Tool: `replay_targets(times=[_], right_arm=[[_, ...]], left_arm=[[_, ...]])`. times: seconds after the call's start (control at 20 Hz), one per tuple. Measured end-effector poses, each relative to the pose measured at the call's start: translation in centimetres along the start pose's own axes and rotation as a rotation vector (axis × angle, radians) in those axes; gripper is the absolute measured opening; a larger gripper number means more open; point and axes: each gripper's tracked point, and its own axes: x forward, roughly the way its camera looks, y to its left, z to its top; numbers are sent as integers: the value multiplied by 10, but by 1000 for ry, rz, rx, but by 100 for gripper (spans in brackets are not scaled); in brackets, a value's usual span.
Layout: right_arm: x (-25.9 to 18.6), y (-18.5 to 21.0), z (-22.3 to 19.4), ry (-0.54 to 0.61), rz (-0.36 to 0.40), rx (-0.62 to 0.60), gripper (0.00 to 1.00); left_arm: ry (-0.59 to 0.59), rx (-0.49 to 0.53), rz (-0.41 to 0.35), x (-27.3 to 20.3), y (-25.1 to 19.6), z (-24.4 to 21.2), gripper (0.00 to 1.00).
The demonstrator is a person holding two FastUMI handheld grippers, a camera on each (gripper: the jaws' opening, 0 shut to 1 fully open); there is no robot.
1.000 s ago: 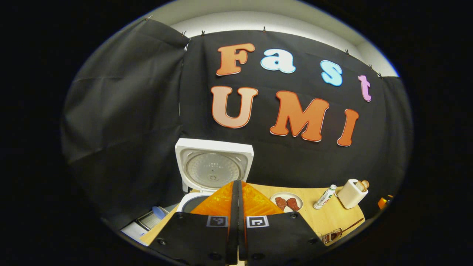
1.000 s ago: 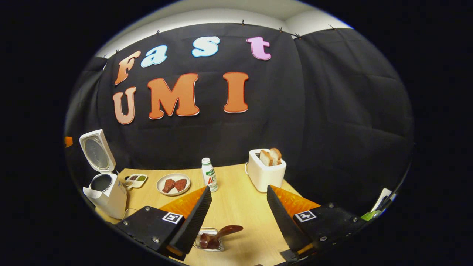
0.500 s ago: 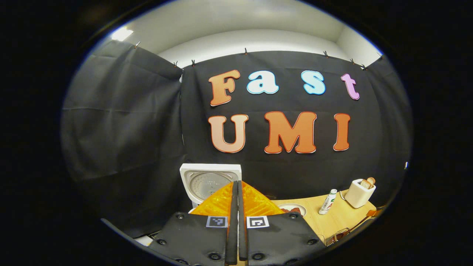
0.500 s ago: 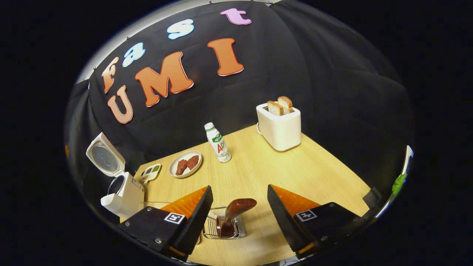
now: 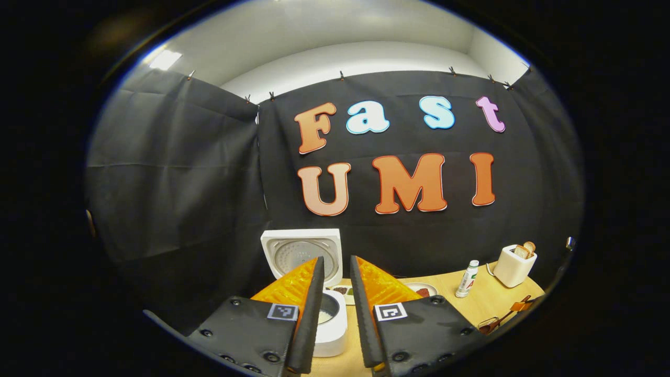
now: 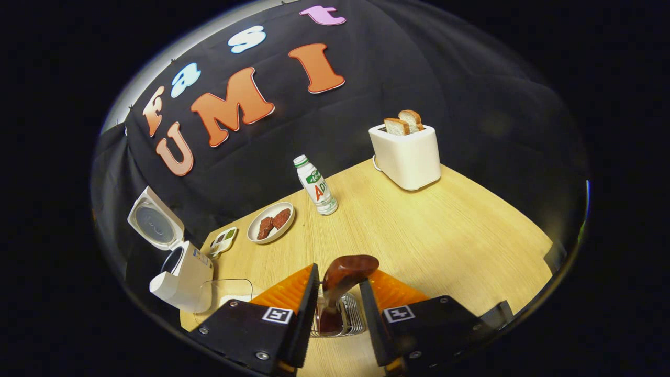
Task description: Close the left gripper, press the button to open the rice cooker; take a wooden spoon from the chopstick holder with the right hand, scoop a spoonful of rice and pour it into the rice cooker, then put the wooden spoon back into the chopstick holder.
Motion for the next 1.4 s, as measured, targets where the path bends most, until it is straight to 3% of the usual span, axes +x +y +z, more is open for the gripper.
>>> replay_targets(times=[0.15, 0.3, 0.4, 0.45, 0.5, 0.55, 0.85, 1.15, 1.4], right_arm=[[1, 14, -4, 29, 42, 35, 29], [0, 25, -8, 47, 41, 26, 23], [1, 32, -9, 52, 27, 8, 18], [1, 34, -7, 45, 14, -6, 16], [-1, 37, -6, 48, 12, -16, 15], [-3, 39, -1, 35, 6, -32, 14], [-39, 69, 48, -66, -25, -90, 14], [-75, 161, 81, -167, 106, -142, 14], [-57, 210, 32, -93, 155, -214, 13]], left_arm=[[35, 3, 1, 5, 1, -11, 39], [39, 9, -18, 12, 0, -12, 36], [39, 11, -45, 13, -2, -12, 49], [48, 16, -65, 13, -4, -16, 47], [48, 20, -75, 13, -3, -18, 52], [50, 17, -88, 14, -2, -18, 47], [41, -1, -81, 22, 21, -25, 84], [72, -35, -54, 32, 59, -40, 85], [67, -51, -28, 37, 92, -47, 88]])
